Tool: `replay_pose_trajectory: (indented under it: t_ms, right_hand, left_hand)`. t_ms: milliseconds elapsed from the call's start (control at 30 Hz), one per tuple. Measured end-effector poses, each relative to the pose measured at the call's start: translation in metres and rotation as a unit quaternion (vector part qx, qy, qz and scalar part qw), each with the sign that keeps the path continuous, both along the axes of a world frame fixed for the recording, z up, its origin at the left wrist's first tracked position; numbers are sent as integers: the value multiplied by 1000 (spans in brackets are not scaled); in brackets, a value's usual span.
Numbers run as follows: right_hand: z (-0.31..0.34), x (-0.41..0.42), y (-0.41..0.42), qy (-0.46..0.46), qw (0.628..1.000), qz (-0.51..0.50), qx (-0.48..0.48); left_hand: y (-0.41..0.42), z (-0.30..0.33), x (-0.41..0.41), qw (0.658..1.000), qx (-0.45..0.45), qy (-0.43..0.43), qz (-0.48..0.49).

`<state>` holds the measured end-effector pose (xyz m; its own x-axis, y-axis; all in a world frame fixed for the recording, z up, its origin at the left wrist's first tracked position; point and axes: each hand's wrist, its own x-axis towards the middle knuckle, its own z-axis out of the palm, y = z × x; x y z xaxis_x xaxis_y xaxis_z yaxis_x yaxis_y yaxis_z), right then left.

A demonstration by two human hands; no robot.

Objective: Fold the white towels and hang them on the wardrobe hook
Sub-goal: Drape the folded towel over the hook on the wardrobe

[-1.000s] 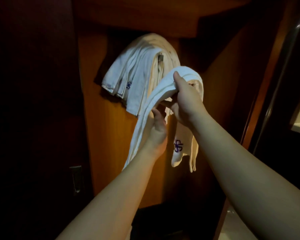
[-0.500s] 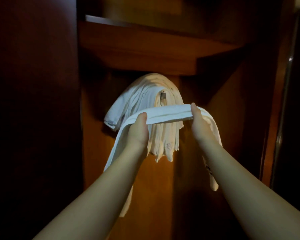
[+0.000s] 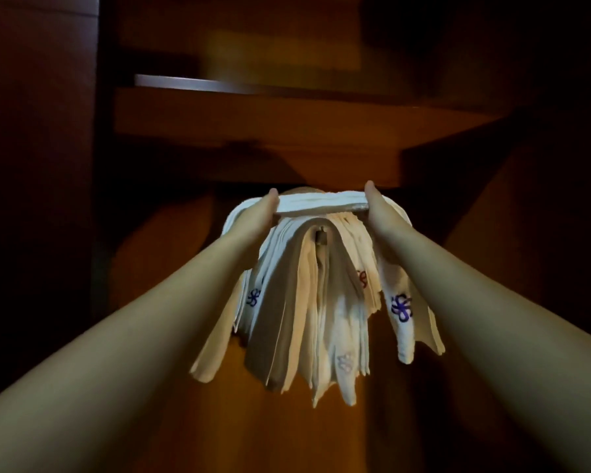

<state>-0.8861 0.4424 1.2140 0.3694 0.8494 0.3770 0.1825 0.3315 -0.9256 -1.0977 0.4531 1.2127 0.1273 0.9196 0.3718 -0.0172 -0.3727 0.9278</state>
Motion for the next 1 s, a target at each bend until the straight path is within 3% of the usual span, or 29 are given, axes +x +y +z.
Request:
replay_pose_trajectory:
  t_ms: [300,500,700,867,1000]
  right_hand:
    - [7,8,46,-82,996,-26,-10]
    - [5,7,85,5,998,66,-3]
    - [-11,45,101,-6,998,-51,43]
    - [-29,37,115,0,999,21,-31]
    - [-33,25,114,18,996,84,-16]
  left_hand:
    - [65,5,29,998,10,16,53]
    - [87,6,36,995,3,-27,91]
    - [91,2,62,996,3,-41,83]
    - [97,-28,67,990,17,-107,85]
    - [98,-46,67,986,1,-156,66]
